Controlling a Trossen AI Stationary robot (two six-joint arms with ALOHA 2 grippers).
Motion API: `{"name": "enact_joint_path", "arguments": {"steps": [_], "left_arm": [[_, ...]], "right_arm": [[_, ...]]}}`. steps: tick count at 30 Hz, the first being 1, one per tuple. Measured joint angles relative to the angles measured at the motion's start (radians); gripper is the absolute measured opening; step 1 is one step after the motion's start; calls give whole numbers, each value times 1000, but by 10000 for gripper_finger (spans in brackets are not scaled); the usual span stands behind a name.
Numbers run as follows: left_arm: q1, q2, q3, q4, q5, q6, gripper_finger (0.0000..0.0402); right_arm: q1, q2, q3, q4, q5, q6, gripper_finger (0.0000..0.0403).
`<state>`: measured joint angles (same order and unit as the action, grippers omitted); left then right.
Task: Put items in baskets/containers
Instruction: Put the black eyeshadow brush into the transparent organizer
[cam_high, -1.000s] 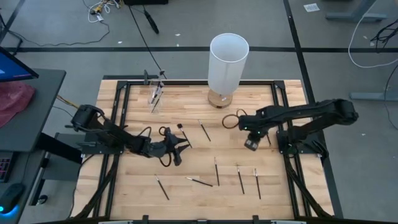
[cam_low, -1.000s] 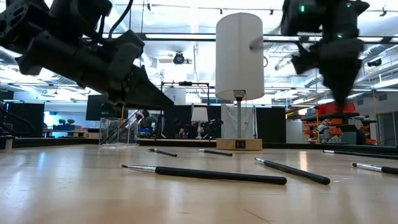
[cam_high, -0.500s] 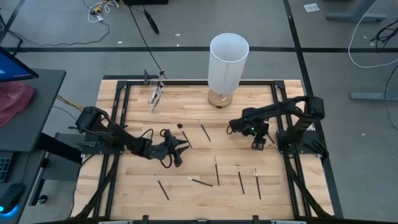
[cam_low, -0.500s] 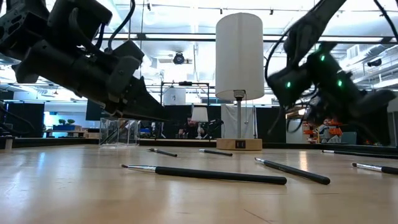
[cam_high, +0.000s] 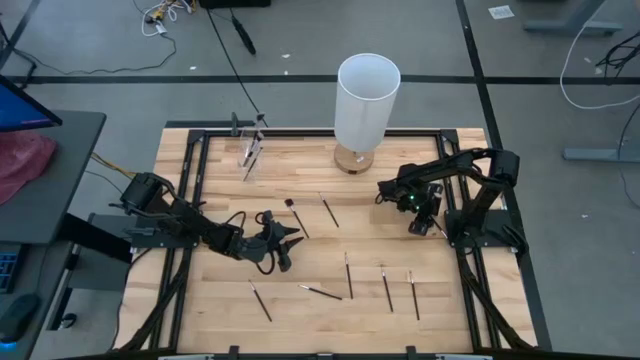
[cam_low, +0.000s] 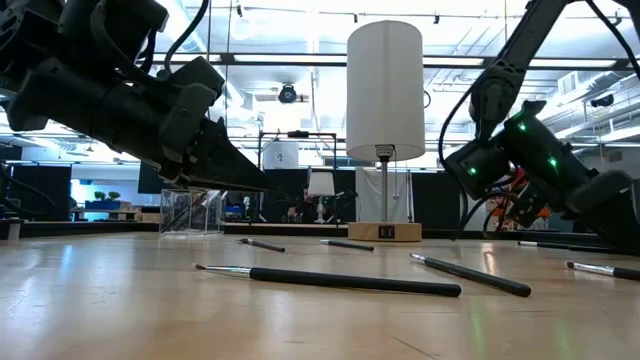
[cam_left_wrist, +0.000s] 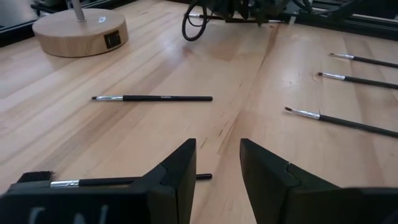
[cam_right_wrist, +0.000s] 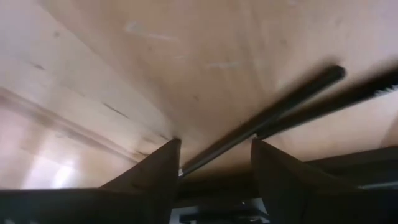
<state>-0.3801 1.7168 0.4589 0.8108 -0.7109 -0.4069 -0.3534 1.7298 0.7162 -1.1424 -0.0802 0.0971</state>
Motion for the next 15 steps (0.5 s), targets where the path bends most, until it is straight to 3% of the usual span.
{"name": "enact_joint_path", "arguments": {"steps": [5, 11, 15], "left_arm": [[0, 0, 0, 0, 0, 0, 126], [0, 0, 0, 0, -4, 0, 126], [0, 0, 0, -1, -15, 2, 126]], "right_arm": [[3, -1, -5, 10, -31, -1, 136], [63, -1, -4, 22, -54, 52, 27], [163, -1, 4, 24, -51, 114, 14]]}}
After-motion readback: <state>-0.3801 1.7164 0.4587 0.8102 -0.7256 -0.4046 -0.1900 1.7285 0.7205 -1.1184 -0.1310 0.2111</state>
